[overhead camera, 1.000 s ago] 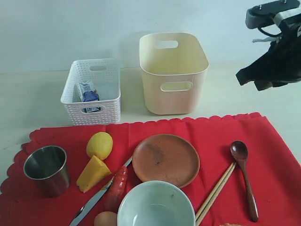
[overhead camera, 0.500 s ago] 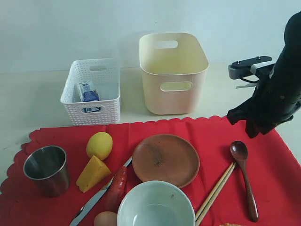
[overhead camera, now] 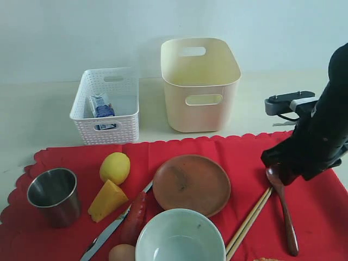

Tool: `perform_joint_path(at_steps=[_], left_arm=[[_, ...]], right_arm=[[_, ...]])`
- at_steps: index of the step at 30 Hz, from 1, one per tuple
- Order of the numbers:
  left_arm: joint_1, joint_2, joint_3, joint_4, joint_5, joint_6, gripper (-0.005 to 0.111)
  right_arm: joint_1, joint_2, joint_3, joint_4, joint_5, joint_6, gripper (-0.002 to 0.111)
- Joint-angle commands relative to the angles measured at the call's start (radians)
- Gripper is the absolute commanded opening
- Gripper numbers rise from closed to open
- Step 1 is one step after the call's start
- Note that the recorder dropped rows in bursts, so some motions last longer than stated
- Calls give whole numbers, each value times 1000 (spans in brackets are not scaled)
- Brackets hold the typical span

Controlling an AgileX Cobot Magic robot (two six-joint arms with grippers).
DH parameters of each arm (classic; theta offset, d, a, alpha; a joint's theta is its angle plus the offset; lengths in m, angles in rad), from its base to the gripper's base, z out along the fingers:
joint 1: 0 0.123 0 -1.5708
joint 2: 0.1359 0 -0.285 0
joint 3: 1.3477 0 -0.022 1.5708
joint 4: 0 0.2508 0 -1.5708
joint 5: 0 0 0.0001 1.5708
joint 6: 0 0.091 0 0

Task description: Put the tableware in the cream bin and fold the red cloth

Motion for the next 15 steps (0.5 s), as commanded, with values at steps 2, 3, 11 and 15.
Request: perform_joint_path(at_steps=[2, 3, 11, 15], left_arm=[[4, -6, 3, 2, -11, -5, 0], [4, -6, 3, 2, -11, -5, 0], [-4, -6, 3, 11, -11, -5, 0], [-12, -6, 3, 15, -11, -5, 0]], right_arm=[[14, 37, 17, 35, -27, 1, 45], [21, 49, 17, 35, -27, 1, 45], [50, 109, 17, 28, -56, 1, 45], [50, 106, -1, 32, -33, 5, 45]])
